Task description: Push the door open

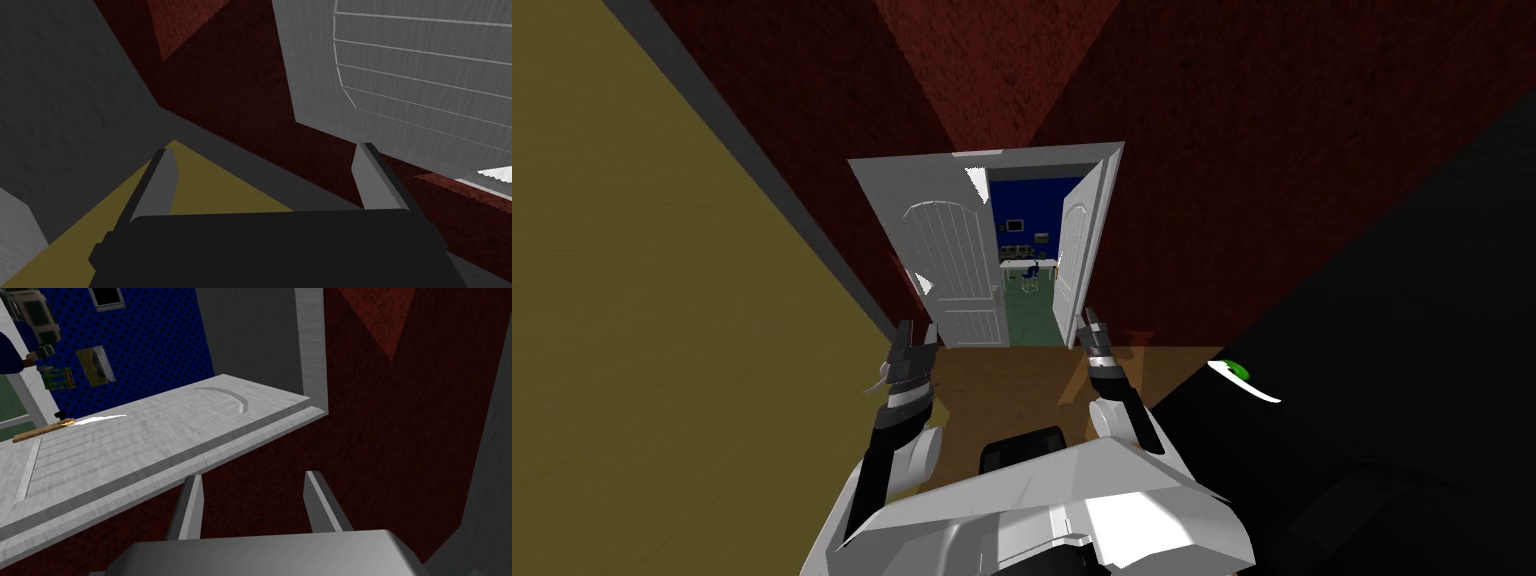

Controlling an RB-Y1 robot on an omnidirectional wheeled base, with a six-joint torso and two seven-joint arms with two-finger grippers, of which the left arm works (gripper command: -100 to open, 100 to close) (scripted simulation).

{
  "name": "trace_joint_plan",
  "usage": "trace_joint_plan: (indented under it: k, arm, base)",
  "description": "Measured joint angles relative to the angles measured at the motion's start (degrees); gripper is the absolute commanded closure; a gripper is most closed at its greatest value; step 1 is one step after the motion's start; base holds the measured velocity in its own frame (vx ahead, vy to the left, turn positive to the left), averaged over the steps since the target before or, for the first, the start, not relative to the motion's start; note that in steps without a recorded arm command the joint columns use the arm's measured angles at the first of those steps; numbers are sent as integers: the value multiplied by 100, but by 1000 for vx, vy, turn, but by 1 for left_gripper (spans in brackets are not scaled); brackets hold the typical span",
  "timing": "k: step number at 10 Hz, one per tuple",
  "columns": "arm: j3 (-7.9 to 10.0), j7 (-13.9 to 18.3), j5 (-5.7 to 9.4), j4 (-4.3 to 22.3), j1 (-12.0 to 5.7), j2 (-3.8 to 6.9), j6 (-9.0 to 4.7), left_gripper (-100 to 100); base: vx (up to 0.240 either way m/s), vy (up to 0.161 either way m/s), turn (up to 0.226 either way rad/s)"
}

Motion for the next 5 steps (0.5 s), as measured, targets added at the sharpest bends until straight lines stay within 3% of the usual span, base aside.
trace_joint_plan:
  k: [4, 5]
  arm:
    - [43, -5, 77, 611, -398, 77, 53, -100]
    - [73, 23, 122, 728, -450, 140, 67, -100]
  base:
    - [70, 7, -18]
    - [55, 8, -6]
